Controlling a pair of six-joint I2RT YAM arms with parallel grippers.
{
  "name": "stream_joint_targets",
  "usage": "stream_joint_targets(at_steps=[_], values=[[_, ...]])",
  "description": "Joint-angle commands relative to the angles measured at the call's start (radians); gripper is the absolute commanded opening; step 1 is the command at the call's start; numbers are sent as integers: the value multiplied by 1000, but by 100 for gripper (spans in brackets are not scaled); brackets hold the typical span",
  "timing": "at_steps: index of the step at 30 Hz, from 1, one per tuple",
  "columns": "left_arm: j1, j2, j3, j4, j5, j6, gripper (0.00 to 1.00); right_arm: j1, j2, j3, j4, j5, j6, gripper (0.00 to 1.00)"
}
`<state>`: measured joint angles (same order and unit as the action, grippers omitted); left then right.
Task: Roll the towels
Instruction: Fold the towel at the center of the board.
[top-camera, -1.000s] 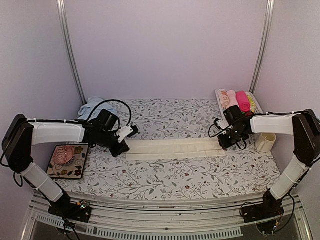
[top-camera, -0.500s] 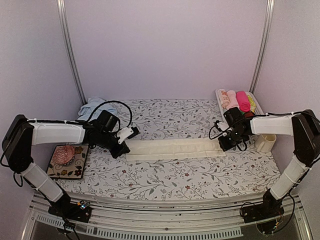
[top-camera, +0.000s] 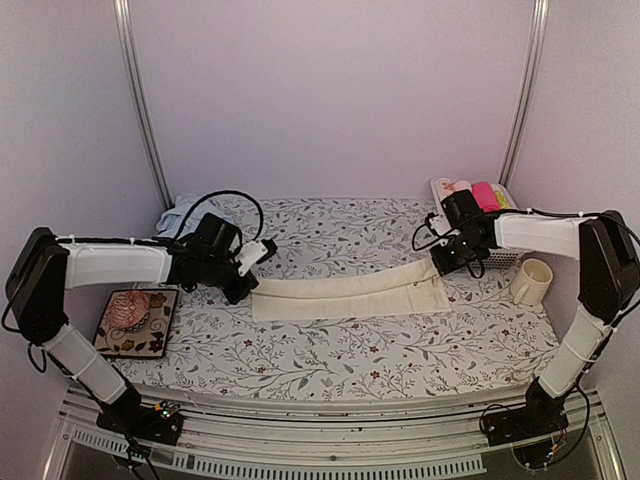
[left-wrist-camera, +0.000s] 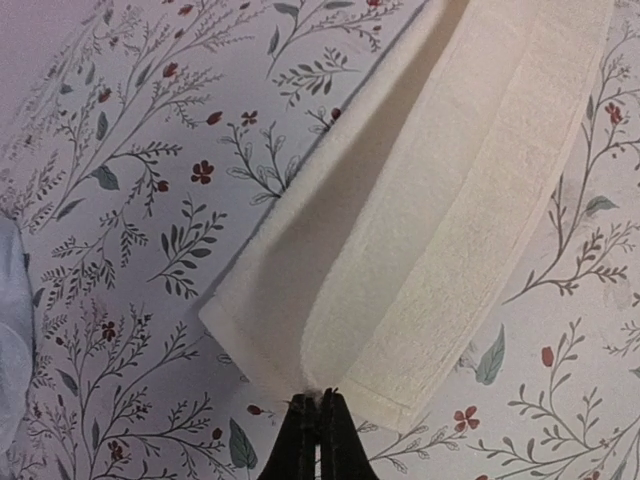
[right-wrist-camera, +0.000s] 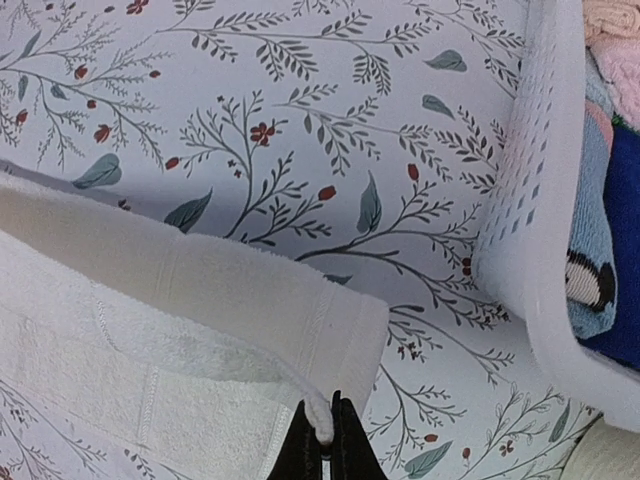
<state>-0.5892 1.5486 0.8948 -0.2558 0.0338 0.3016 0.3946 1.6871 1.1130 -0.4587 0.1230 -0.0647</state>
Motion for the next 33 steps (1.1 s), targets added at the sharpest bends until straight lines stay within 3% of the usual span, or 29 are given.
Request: stream_joint_targets(at_steps=[1,11,22,33], values=[[-2,44,51,133,-134,17,0,-1,78,88,14,63,-17,2],[20,107,114,211,-174,41,0,-32,132,208,22,68,-36,2],[21,11,23,150,-46,9,0,-32,28,11,23,-5,-2,2],[14,-44,-13,28,19,-10,0,-33,15,-36,5,-20,8,2]])
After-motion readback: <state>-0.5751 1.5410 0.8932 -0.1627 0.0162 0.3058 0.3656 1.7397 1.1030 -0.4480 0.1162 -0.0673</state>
